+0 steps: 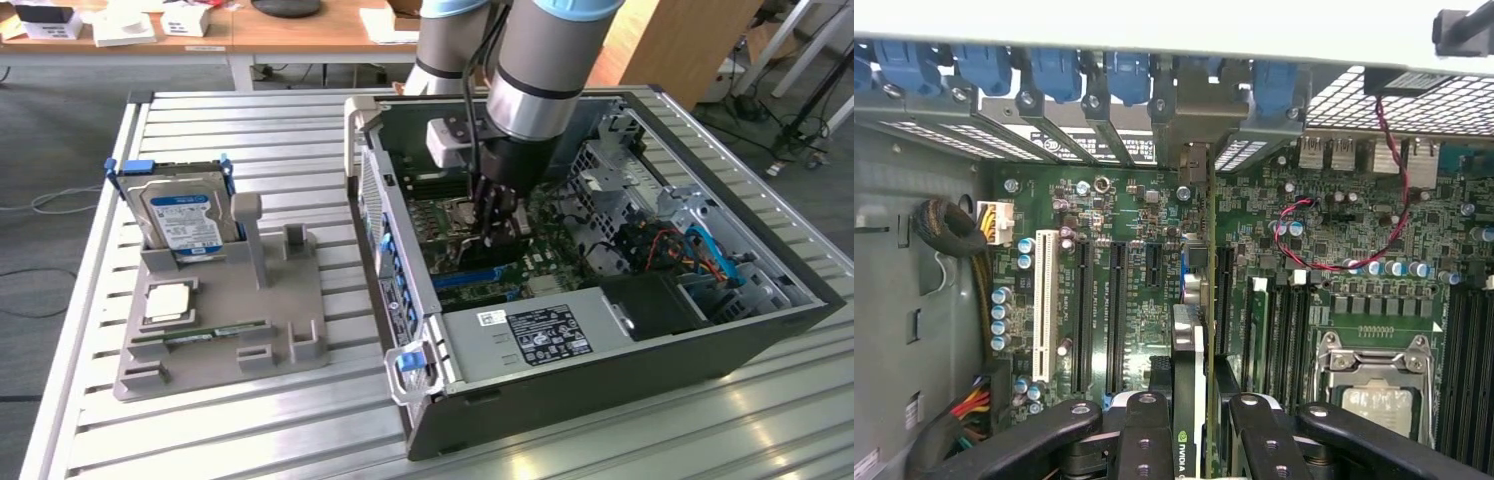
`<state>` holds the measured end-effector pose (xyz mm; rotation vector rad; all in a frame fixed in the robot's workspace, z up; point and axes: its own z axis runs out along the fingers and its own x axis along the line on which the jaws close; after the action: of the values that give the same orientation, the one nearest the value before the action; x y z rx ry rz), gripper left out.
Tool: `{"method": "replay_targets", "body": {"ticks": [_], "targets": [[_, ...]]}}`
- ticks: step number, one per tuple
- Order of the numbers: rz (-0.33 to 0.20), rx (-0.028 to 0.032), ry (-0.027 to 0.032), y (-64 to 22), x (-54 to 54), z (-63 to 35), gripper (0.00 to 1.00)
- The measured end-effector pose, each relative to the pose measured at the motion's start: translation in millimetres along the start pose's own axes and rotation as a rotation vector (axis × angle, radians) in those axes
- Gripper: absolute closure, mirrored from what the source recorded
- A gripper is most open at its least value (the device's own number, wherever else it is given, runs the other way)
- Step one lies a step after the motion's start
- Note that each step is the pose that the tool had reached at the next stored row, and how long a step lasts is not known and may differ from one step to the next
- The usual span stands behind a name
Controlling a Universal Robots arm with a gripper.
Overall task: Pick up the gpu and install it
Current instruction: 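Insert the gpu into the slot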
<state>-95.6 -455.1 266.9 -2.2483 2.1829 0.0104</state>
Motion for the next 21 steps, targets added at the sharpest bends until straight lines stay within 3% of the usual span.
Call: {"method": "replay_targets", "body": {"ticks": [21], "targets": [[0.0, 0.0, 0.0001, 0.0, 0.0, 3.7, 0.73]]}}
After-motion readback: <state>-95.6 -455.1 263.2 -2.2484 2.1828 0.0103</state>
